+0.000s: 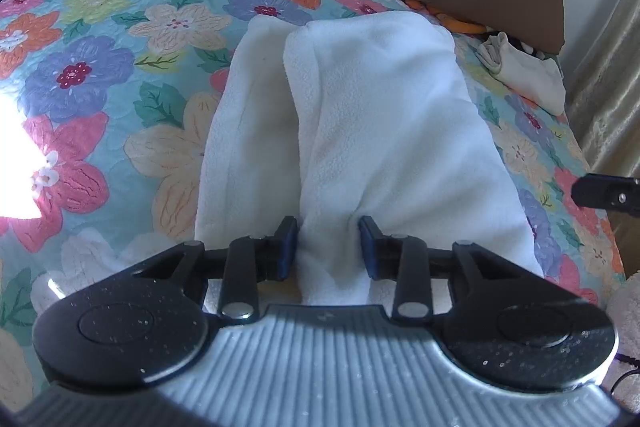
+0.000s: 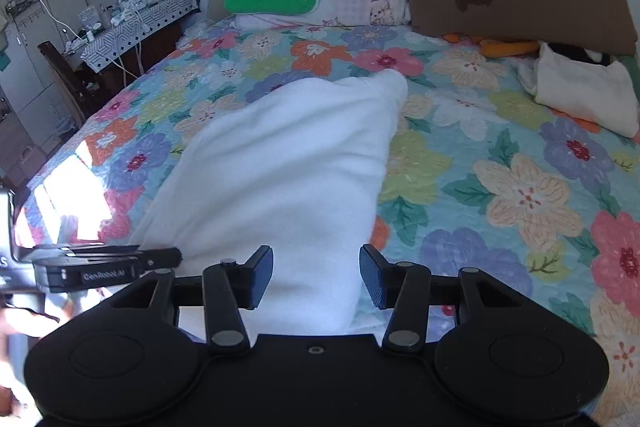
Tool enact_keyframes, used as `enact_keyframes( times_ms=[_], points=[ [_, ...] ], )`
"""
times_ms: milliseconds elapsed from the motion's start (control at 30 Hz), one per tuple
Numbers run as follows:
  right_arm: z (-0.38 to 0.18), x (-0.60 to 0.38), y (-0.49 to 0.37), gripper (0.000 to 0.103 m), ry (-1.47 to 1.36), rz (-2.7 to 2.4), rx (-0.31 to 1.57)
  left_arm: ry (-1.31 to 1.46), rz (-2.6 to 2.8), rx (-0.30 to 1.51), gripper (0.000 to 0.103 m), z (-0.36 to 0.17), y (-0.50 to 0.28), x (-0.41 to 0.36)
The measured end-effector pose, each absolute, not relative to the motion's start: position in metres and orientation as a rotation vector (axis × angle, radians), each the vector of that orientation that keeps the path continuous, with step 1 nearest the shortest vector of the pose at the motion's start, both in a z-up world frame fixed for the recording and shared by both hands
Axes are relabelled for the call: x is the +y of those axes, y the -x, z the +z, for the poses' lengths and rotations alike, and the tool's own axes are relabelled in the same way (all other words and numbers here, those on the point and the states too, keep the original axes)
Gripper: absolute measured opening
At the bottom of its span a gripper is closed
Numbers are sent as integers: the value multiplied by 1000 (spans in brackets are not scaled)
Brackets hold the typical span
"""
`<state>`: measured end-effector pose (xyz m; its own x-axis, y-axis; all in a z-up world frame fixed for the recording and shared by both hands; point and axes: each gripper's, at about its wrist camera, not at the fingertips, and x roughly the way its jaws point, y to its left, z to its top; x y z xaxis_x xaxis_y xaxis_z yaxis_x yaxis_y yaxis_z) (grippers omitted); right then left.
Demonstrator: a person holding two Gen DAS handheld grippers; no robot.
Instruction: Fold clothes
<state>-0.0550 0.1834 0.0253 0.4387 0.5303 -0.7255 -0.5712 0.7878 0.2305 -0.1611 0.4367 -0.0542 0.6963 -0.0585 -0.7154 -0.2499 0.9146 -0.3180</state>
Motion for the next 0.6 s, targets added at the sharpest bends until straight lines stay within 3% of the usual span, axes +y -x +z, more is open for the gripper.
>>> enact_keyframes(
  times_ms=[100,267,333,600],
  points=[
    [34,219,29,69,-18,771,1002,479,81,743,33,-51,164,445],
    [43,297,0,71,81,821,1094,599,34,642,31,-51,158,456],
    [43,322,-8,80,119,819,1102,604,26,640,30,-52,155,455],
    [-13,392,-19,90,476,725,1149,648,29,696,31,-62,168,461]
  ],
)
